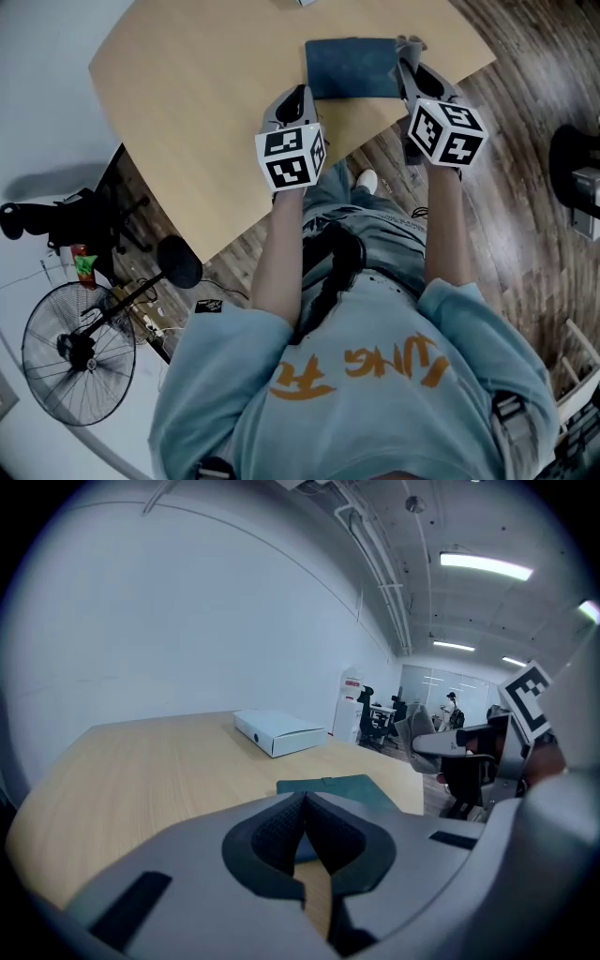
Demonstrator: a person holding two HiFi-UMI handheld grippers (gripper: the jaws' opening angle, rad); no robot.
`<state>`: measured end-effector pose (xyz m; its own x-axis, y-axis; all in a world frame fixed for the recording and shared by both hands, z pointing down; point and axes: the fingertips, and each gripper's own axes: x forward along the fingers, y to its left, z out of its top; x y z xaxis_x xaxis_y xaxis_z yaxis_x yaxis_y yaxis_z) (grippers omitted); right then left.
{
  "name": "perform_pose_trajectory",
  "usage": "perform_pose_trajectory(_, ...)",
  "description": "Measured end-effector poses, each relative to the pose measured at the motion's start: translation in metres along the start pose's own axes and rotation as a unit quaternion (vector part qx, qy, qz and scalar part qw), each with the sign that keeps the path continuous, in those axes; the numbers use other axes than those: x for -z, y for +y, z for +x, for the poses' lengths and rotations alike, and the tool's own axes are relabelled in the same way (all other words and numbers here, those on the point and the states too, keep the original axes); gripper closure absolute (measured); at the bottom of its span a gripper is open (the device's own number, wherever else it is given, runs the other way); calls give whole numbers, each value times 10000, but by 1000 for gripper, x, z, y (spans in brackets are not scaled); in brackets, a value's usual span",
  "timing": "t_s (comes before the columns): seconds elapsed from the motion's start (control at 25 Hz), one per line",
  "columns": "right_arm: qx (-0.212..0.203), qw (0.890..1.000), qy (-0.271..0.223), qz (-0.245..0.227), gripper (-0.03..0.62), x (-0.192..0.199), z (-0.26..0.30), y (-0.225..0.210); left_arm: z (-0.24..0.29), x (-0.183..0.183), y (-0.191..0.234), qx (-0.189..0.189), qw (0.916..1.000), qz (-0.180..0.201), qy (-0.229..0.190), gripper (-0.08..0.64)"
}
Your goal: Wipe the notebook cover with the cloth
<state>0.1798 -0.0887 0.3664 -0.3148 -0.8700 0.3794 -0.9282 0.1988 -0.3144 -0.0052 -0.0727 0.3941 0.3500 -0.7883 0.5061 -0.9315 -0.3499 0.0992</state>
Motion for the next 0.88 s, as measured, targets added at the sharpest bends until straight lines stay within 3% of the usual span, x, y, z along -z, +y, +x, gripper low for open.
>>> perform_pose_trajectory(0.36, -538, 9978, 386, -79, 565, 26, 38, 47, -15, 22, 46, -460, 9984, -278, 180, 543)
perform_pose_trajectory(0.88, -911, 9918, 900, 26, 565, 70, 69, 79, -11, 52, 60, -565, 9961, -379, 566, 543)
